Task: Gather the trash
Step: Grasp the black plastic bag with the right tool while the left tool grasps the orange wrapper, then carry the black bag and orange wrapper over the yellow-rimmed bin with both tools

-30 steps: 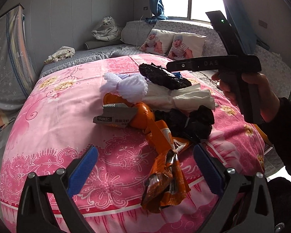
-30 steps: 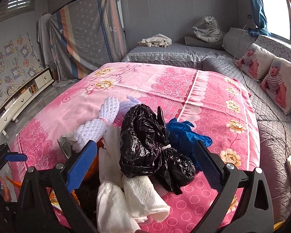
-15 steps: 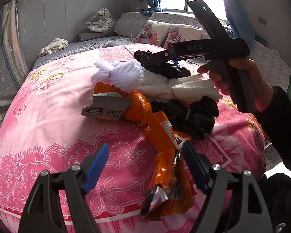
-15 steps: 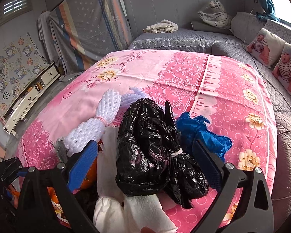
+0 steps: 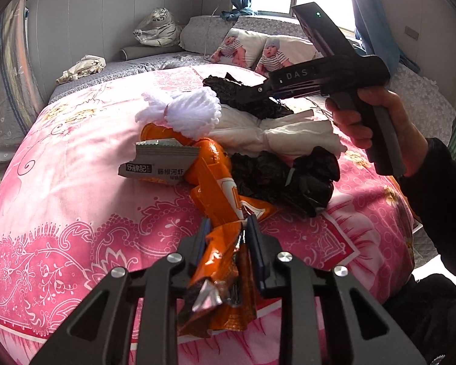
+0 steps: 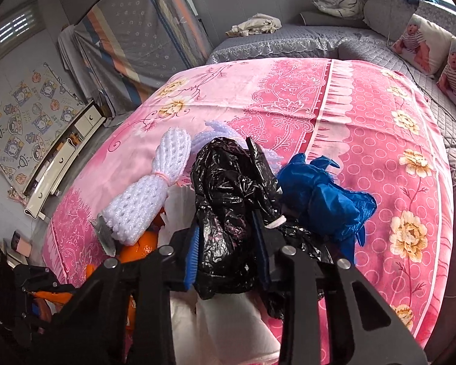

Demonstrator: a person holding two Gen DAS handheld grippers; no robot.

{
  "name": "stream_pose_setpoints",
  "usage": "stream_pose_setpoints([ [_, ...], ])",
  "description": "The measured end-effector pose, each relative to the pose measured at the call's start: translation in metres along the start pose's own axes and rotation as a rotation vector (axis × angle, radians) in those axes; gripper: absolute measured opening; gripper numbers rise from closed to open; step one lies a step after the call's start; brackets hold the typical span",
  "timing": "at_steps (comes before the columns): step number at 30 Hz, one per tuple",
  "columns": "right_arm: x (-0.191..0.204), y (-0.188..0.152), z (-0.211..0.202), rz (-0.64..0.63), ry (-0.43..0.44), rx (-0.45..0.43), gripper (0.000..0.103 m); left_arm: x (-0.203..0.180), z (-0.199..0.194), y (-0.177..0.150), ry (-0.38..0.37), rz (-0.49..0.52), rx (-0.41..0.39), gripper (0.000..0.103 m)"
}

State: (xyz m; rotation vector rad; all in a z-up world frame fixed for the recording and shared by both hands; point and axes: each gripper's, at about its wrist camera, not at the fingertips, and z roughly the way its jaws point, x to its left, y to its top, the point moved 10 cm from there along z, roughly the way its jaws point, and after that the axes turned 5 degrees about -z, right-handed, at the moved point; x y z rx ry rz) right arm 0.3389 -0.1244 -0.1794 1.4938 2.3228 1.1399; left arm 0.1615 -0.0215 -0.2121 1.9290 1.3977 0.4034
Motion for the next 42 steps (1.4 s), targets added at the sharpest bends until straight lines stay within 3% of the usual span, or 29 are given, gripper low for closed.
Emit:
stream_pose_setpoints([
  [7, -0.002, 0.007, -0.03, 0.045, -0.004, -0.091, 0.014, 0.013, -0.03, 0.007, -0.023, -0.063, -0.088, 0.023],
  [13, 0.018, 0.008, -0.075, 0.07, 0.07, -0.19, 0.014, 0.024, -0.057, 0.014, -0.03, -0.134, -0.166, 0.023],
  [18, 0.038, 0.003, -0.114, 0.101, 0.156, -0.262, 0.014, 0.029, -0.07, 0.019, -0.02, -0.168, -0.198, 0.023],
  [25, 0.046, -0.015, -0.16, 0.14, 0.183, -0.356, 0.014, 0.029, -0.077, 0.019, -0.014, -0.176, -0.219, 0.023],
  [42, 0.013, -0.057, -0.194, 0.287, 0.152, -0.391, 0.012, -0.015, -0.061, 0.042, -0.056, -0.102, -0.213, 0.023],
])
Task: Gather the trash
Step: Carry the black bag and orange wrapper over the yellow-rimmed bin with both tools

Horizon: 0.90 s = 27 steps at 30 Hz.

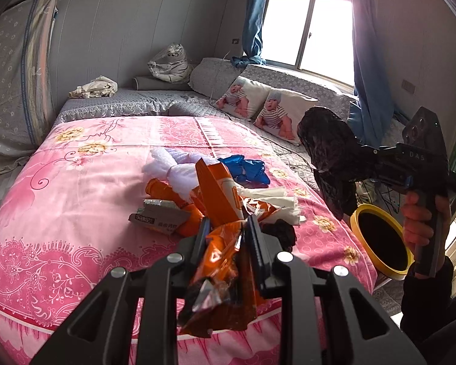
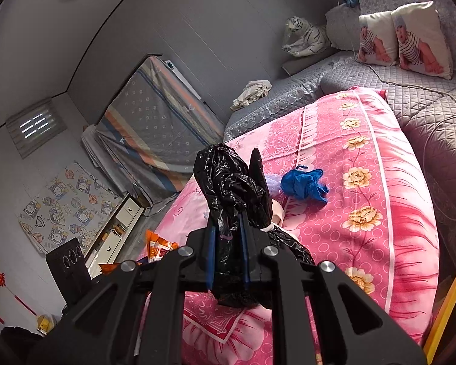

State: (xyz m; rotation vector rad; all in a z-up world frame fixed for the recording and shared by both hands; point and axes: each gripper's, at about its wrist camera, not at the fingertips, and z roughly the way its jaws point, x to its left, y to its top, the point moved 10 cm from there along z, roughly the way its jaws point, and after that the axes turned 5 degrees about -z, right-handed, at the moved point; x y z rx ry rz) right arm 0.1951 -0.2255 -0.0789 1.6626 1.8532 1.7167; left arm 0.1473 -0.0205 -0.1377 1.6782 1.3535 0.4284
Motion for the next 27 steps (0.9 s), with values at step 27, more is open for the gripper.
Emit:
stream_pose_setpoints([
  [27, -0.102, 0.013, -0.13, 0.158, -0.36, -0.155, 0.012, -0.139, 0.081, 0.023, -0.217, 0.202, 0.085, 0.023],
])
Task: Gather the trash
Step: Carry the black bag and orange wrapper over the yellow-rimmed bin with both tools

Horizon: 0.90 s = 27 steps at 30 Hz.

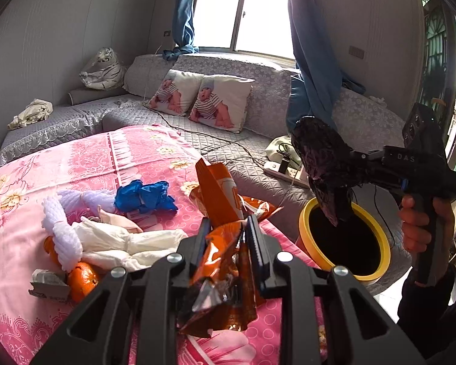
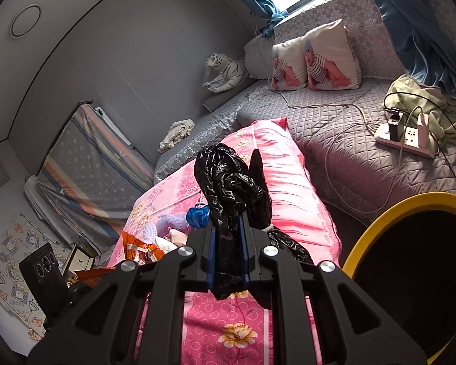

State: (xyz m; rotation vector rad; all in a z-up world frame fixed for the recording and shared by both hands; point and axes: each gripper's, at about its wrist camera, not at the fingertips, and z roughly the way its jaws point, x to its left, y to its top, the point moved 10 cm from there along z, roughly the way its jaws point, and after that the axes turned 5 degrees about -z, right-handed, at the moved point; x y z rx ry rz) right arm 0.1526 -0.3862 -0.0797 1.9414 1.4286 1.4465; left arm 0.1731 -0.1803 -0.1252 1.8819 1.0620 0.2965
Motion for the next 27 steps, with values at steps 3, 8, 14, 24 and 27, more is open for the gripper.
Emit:
stream_pose_setpoints([
  [3, -0.02, 0.003, -0.013, 0.017, -0.063, -0.011, 0.012, -0.019, 0.015, 0.004, -0.04, 0.02, 0.019, 0.023],
  [8, -0.057, 0.005, -0.037, 0.054, -0.159, -0.04, 0.012, -0.051, 0.04, 0.005, -0.1, 0.064, 0.048, 0.023],
  [14, -0.1, 0.006, -0.072, 0.108, -0.253, -0.094, 0.012, -0.094, 0.067, -0.001, -0.169, 0.12, 0.095, 0.023],
  [24, -0.148, 0.002, -0.1, 0.167, -0.371, -0.117, 0.012, -0.154, 0.106, -0.016, -0.27, 0.197, 0.171, 0.023],
  [27, -0.158, -0.002, -0.103, 0.186, -0.382, -0.114, 0.012, -0.167, 0.119, -0.023, -0.286, 0.209, 0.197, 0.023],
])
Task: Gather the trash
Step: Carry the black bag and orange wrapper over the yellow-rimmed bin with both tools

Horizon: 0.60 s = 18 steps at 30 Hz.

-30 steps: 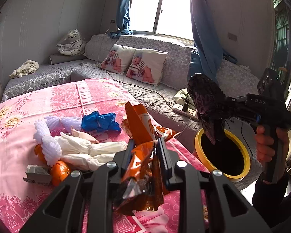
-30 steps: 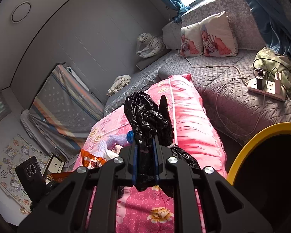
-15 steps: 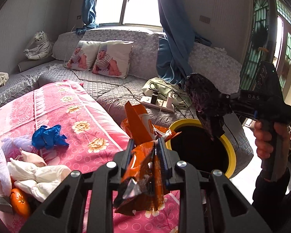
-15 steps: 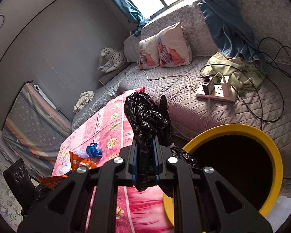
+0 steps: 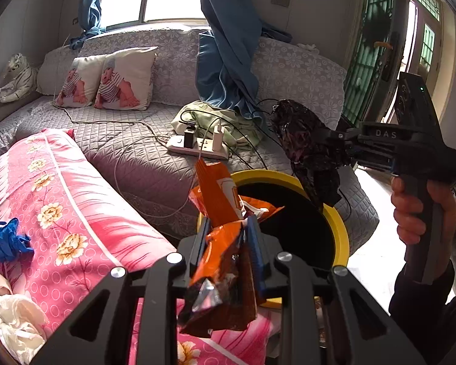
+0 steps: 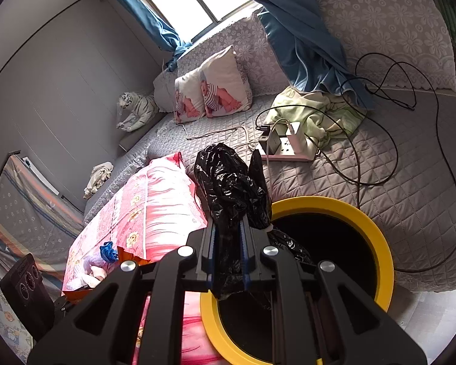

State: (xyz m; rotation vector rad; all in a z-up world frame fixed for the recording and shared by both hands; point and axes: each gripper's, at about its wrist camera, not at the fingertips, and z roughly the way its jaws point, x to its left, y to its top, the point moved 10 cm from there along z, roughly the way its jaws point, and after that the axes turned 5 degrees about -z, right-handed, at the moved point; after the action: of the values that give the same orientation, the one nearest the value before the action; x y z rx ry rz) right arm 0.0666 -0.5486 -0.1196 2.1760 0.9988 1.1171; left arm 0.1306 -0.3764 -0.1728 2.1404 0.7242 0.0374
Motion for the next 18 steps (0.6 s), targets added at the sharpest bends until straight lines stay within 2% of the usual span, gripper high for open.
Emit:
stream_pose_setpoints([
  [3, -0.008, -0.001, 0.002, 0.007, -0.028, 0.005, 0.012, -0.008, 0.013, 0.0, -0.015, 0.003, 0.018, 0.023],
  [18, -0.03, -0.011, 0.014, 0.052, -0.064, 0.041, 0.012, -0.04, 0.057, -0.01, -0.07, 0.039, 0.099, 0.023],
])
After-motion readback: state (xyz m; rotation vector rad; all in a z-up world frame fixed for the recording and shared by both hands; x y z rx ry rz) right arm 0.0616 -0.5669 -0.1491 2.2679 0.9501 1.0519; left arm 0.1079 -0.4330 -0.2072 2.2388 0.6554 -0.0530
